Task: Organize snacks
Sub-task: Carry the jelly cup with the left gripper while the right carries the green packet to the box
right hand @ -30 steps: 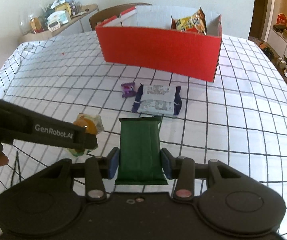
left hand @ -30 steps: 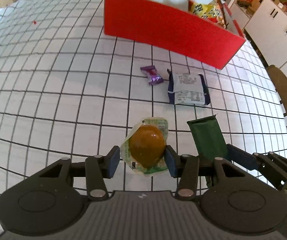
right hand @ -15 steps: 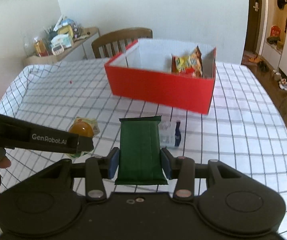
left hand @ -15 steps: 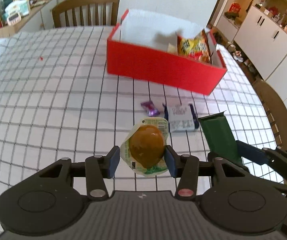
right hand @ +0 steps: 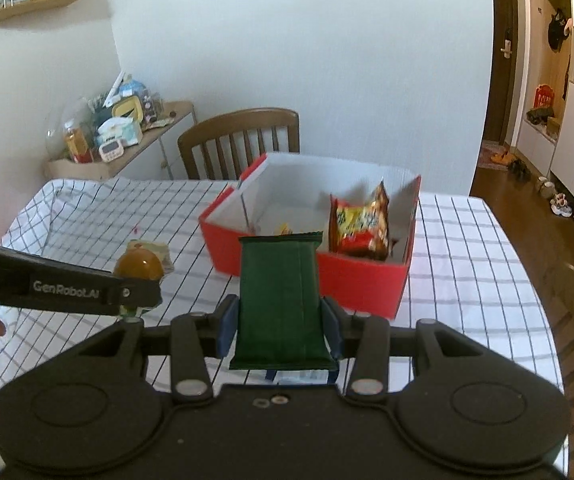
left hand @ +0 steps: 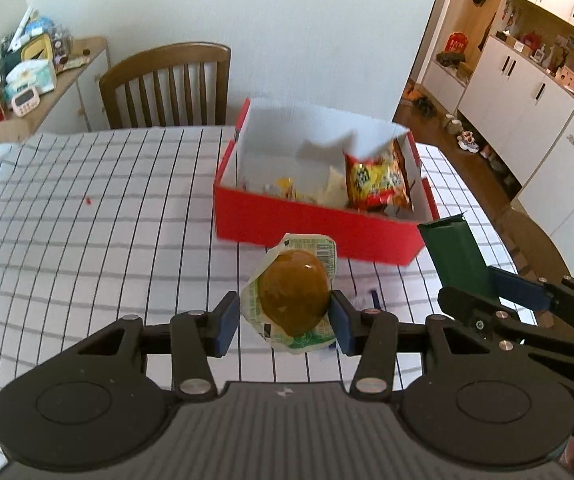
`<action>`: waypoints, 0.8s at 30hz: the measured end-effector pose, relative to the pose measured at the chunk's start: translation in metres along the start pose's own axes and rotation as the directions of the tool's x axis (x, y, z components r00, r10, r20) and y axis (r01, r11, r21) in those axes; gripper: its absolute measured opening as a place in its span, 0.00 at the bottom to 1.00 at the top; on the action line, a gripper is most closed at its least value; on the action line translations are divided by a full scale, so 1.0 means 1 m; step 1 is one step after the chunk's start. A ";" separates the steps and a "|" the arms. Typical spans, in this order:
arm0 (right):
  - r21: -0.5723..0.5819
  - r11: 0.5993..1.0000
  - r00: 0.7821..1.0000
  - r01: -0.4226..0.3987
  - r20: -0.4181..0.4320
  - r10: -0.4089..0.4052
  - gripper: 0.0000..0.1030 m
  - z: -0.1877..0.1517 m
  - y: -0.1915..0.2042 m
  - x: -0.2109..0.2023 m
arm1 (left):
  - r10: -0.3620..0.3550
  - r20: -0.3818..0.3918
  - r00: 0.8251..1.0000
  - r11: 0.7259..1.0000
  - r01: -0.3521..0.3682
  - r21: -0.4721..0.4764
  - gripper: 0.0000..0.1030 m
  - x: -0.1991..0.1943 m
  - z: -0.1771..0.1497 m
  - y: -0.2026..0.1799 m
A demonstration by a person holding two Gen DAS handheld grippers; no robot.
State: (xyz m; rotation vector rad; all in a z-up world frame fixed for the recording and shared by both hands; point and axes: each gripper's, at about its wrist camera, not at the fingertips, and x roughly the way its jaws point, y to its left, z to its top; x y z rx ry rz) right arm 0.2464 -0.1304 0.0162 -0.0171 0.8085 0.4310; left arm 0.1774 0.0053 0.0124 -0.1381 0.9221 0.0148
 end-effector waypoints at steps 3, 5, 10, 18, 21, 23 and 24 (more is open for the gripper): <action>0.003 1.000 1.000 0.001 0.002 -0.001 0.42 0.012 -0.008 0.008 | 0.008 0.006 1.000 1.000 -0.008 0.009 0.46 0.006 0.016 -0.005; 0.001 1.000 1.000 0.003 0.001 -0.003 0.42 0.020 -0.013 0.015 | 0.025 0.017 1.000 0.999 -0.025 0.024 0.46 0.011 0.026 -0.008; -0.013 1.000 1.000 -0.005 -0.005 0.005 0.42 0.037 -0.023 0.032 | 0.059 0.025 0.998 0.998 -0.060 0.026 0.46 0.026 0.054 -0.012; -0.040 0.999 1.000 -0.005 -0.027 0.004 0.42 0.063 -0.033 0.069 | 0.089 0.018 0.996 0.996 -0.090 0.019 0.46 0.059 0.093 -0.013; -0.042 0.999 0.999 0.000 -0.038 -0.002 0.42 0.070 -0.035 0.085 | 0.099 0.016 0.995 0.995 -0.100 0.021 0.46 0.074 0.105 -0.011; -0.042 0.999 0.999 0.002 -0.048 -0.004 0.42 0.075 -0.036 0.096 | 0.112 0.011 0.994 0.993 -0.112 0.022 0.46 0.084 0.110 -0.010; -0.042 0.999 0.999 0.003 -0.053 -0.005 0.42 0.077 -0.036 0.102 | 0.118 0.007 0.993 0.993 -0.118 0.022 0.46 0.089 0.113 -0.010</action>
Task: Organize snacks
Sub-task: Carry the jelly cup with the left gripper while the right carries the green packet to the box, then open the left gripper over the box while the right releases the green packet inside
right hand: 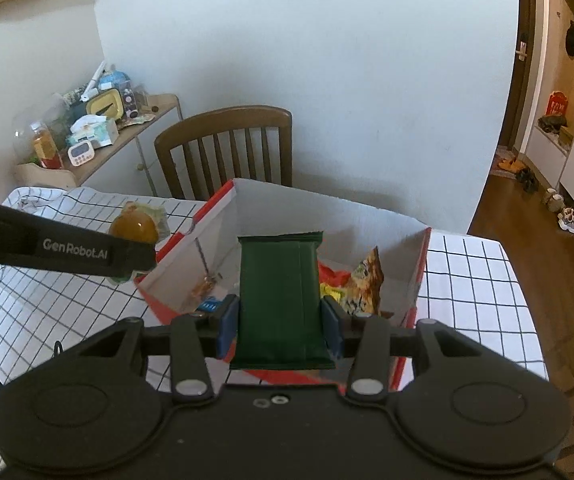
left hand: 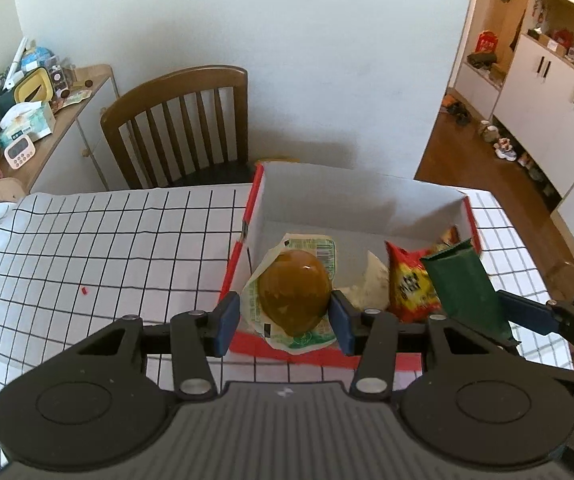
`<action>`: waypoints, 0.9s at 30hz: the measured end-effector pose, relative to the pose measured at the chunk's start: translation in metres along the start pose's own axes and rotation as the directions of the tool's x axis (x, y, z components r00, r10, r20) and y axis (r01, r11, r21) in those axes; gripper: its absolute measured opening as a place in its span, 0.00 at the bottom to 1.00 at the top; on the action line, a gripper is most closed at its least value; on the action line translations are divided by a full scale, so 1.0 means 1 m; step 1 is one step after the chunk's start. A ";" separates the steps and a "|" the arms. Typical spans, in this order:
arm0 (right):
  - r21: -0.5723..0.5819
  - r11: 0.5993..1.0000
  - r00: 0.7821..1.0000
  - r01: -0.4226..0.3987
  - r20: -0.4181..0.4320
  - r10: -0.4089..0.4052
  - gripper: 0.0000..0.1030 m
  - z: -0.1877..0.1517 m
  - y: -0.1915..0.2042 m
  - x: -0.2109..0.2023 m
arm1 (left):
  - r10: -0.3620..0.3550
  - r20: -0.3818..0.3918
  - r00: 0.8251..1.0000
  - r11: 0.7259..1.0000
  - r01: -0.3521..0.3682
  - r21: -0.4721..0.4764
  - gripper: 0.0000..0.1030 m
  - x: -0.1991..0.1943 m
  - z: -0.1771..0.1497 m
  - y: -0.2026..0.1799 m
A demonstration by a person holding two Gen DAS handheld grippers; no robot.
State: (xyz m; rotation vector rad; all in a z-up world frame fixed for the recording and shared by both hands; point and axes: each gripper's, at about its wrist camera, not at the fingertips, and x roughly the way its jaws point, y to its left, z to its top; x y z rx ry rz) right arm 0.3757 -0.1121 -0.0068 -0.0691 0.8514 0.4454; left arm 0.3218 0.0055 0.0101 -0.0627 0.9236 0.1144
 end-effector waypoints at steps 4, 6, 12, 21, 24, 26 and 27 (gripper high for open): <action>-0.007 1.000 1.000 0.007 -0.017 -0.007 0.42 0.007 -0.001 0.021 | 0.019 -0.020 1.000 1.000 -0.019 -0.002 0.46 0.020 0.009 0.001; -0.009 1.000 1.000 0.009 -0.025 -0.009 0.42 0.010 -0.002 0.030 | 0.020 -0.033 0.999 1.000 -0.020 -0.004 0.46 0.031 0.014 0.000; -0.019 1.000 0.997 -0.003 -0.072 0.002 0.42 0.015 0.000 0.060 | 0.022 -0.055 0.998 0.999 -0.020 0.030 0.46 0.056 0.021 -0.005; -0.071 0.997 0.991 0.001 -0.132 -0.010 0.41 0.015 0.005 0.089 | 0.041 -0.097 0.994 0.996 -0.033 0.077 0.46 0.085 0.021 -0.012; -0.094 0.996 0.989 0.001 -0.149 -0.015 0.41 0.014 0.008 0.095 | 0.048 -0.117 0.992 0.993 -0.035 0.109 0.46 0.093 0.018 -0.017; -0.108 0.994 0.987 -0.002 -0.162 -0.016 0.41 0.013 0.008 0.099 | 0.052 -0.129 0.990 0.991 -0.036 0.127 0.46 0.098 0.015 -0.020; -0.113 0.994 0.986 -0.003 -0.168 -0.016 0.41 0.012 0.009 0.100 | 0.050 -0.135 0.990 0.991 -0.032 0.132 0.46 0.100 0.014 -0.021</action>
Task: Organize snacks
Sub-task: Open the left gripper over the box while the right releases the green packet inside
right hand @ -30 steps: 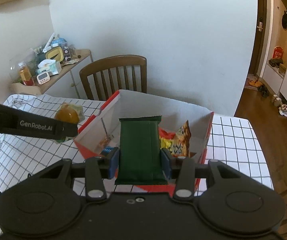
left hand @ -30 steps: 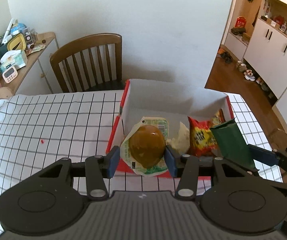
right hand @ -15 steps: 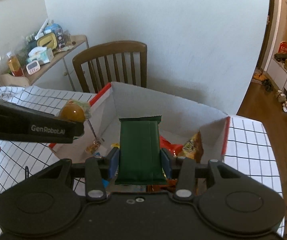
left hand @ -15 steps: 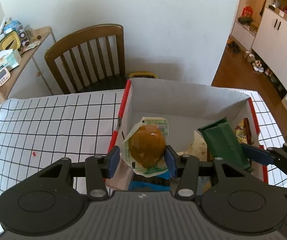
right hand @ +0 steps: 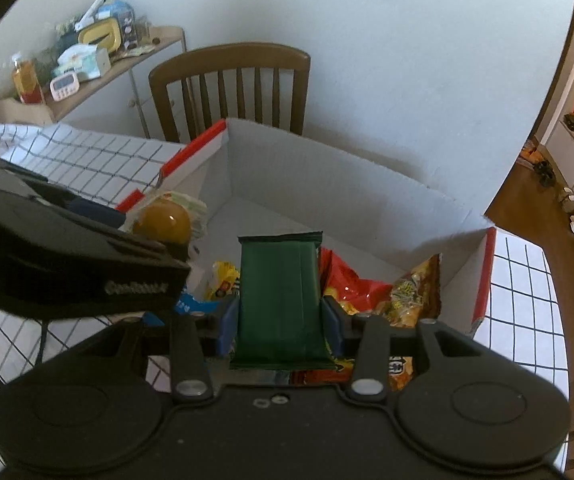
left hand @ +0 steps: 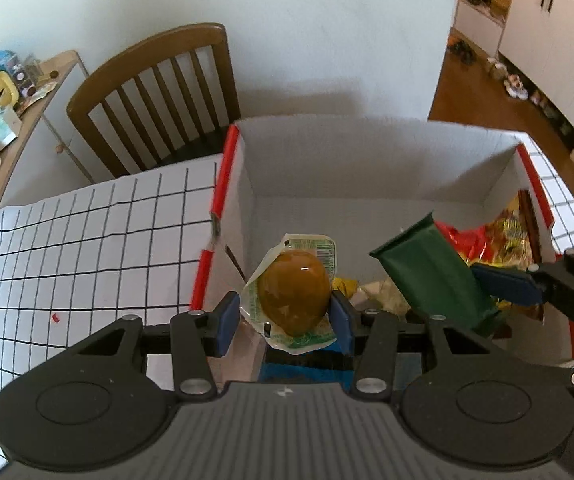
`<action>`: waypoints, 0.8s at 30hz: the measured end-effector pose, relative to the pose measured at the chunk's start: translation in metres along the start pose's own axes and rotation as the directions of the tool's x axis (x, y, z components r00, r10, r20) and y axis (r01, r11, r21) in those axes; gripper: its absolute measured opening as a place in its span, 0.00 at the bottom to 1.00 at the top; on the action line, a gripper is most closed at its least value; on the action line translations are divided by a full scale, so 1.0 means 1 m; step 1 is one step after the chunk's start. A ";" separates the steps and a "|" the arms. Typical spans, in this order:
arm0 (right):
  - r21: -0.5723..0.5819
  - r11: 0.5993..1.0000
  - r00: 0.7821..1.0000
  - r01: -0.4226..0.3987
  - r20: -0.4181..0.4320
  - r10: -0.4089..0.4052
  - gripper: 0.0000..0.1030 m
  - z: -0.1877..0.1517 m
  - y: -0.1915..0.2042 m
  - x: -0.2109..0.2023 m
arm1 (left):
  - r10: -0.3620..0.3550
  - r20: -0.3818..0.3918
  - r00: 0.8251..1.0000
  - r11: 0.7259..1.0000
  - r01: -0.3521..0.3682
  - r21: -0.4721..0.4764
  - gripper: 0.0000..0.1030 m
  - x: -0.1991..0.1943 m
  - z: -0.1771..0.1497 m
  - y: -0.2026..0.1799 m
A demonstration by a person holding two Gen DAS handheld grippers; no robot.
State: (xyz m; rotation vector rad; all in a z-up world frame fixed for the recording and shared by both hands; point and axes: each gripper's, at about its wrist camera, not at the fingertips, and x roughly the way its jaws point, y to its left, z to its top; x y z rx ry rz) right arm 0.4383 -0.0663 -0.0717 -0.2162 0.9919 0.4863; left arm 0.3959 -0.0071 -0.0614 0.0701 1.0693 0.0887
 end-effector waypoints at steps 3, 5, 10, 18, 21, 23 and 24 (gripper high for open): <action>-0.019 1.000 1.000 -0.006 -0.013 0.005 0.41 0.000 0.001 0.003 | -0.004 -0.014 1.000 1.000 0.004 0.010 0.46 0.005 -0.001 -0.003; -0.035 0.999 1.000 -0.005 -0.025 0.005 0.41 -0.002 0.002 0.005 | -0.005 -0.025 1.000 1.000 0.005 0.014 0.46 0.010 -0.002 -0.004; -0.047 0.999 0.999 0.000 -0.048 -0.002 0.41 -0.007 0.002 0.011 | -0.009 -0.056 0.998 1.000 0.010 0.023 0.47 0.021 -0.004 -0.004; -0.033 0.999 0.998 -0.004 -0.062 0.002 0.43 -0.012 -0.001 0.015 | -0.025 -0.099 0.995 1.000 0.025 -0.003 0.47 0.033 -0.008 0.002; -0.032 0.999 0.998 -0.003 -0.069 0.001 0.43 -0.014 0.000 0.017 | -0.025 -0.094 0.995 1.000 0.023 -0.016 0.48 0.032 -0.010 0.001; -0.030 1.000 0.998 0.001 -0.069 -0.003 0.44 -0.014 0.001 0.018 | -0.040 -0.092 0.995 0.999 0.038 -0.030 0.49 0.030 -0.010 0.003; -0.028 1.000 0.998 0.002 -0.069 -0.004 0.45 -0.014 0.001 0.018 | -0.044 -0.090 0.995 0.998 0.041 -0.037 0.54 0.029 -0.010 0.004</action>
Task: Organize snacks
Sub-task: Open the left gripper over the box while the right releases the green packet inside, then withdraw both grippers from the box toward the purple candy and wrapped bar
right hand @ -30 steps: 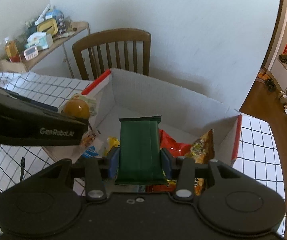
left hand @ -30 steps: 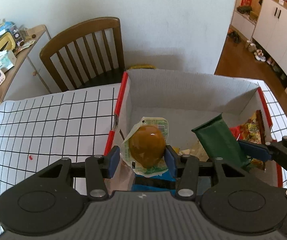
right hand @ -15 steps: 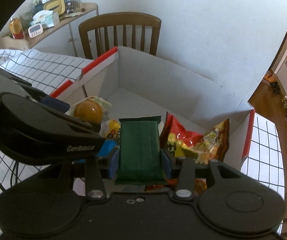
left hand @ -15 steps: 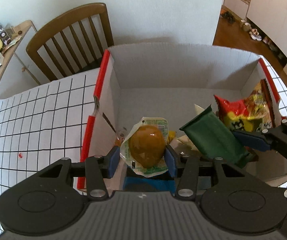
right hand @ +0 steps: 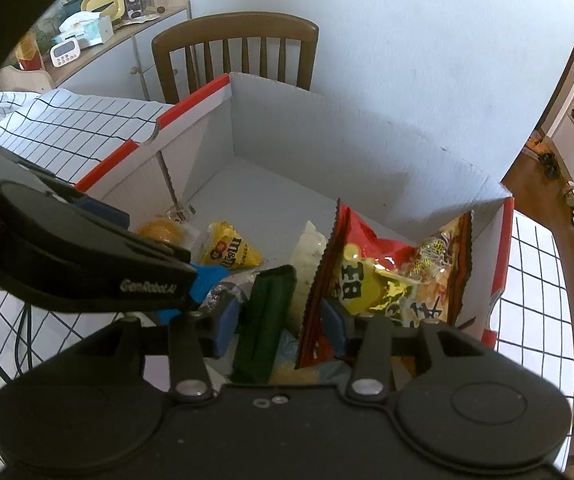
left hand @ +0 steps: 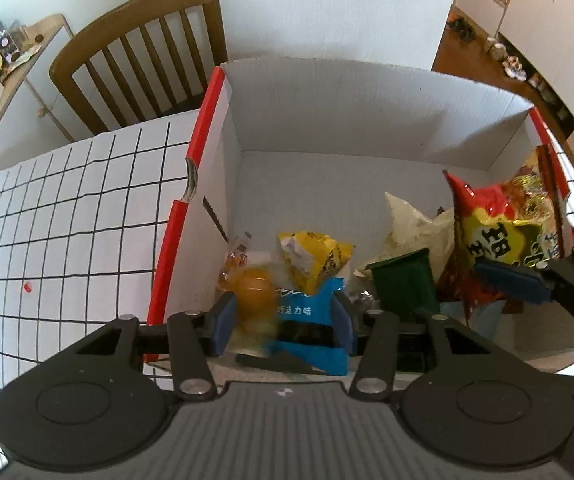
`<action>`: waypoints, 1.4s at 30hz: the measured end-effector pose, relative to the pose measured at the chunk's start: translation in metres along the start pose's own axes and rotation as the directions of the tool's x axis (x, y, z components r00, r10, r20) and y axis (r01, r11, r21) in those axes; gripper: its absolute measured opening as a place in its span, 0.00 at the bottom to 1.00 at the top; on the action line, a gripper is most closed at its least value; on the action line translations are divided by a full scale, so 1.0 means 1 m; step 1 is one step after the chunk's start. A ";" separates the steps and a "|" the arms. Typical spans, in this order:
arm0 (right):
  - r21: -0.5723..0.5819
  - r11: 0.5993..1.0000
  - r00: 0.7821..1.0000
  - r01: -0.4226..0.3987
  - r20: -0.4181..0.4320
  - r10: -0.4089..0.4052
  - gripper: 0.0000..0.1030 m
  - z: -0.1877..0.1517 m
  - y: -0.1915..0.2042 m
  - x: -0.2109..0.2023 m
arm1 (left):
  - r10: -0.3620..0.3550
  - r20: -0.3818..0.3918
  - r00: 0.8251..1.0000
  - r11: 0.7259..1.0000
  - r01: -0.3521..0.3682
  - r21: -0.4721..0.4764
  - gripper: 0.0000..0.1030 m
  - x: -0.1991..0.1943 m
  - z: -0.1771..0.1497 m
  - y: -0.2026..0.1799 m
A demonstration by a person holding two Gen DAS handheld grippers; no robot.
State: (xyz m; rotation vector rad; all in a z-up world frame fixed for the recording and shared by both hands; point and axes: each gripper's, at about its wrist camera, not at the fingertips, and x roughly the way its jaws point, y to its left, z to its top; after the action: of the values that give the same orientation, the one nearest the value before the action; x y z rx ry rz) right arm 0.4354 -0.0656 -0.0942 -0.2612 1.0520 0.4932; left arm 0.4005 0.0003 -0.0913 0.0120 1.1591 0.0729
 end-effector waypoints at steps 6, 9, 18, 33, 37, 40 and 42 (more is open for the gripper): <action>0.027 1.000 1.000 -0.001 0.020 0.000 0.49 0.001 -0.004 -0.008 | -0.023 0.030 0.999 0.999 0.024 -0.031 0.55 -0.013 -0.001 0.009; 0.050 0.999 0.999 -0.005 0.035 0.004 0.51 0.001 -0.007 -0.016 | -0.018 0.045 0.999 0.999 0.019 -0.029 0.55 -0.022 -0.002 0.012; 0.099 0.995 0.994 -0.016 0.106 0.005 0.63 0.001 -0.011 -0.047 | -0.019 0.116 0.993 0.998 0.025 -0.053 0.55 -0.059 -0.011 0.017; 0.131 0.990 0.978 -0.045 0.209 0.017 0.74 -0.012 -0.007 -0.103 | -0.043 0.235 0.971 0.997 0.057 -0.052 0.55 -0.123 -0.041 0.019; 0.132 0.990 0.972 -0.058 0.232 0.026 0.76 -0.017 -0.003 -0.116 | -0.052 0.257 0.965 0.996 0.067 -0.051 0.55 -0.138 -0.051 0.019; 0.133 0.989 0.968 -0.070 0.249 0.035 0.78 -0.023 0.000 -0.125 | -0.058 0.271 0.961 0.996 0.073 -0.048 0.55 -0.147 -0.059 0.019; 0.133 0.988 0.966 -0.077 0.256 0.040 0.79 -0.026 0.002 -0.131 | -0.064 0.280 0.958 0.996 0.080 -0.046 0.58 -0.153 -0.065 0.019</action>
State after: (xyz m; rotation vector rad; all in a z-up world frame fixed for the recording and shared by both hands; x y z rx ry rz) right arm 0.3626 -0.1097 0.0084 -0.0387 0.8424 0.4884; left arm 0.2796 0.0081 0.0233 -0.0689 0.8741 0.0382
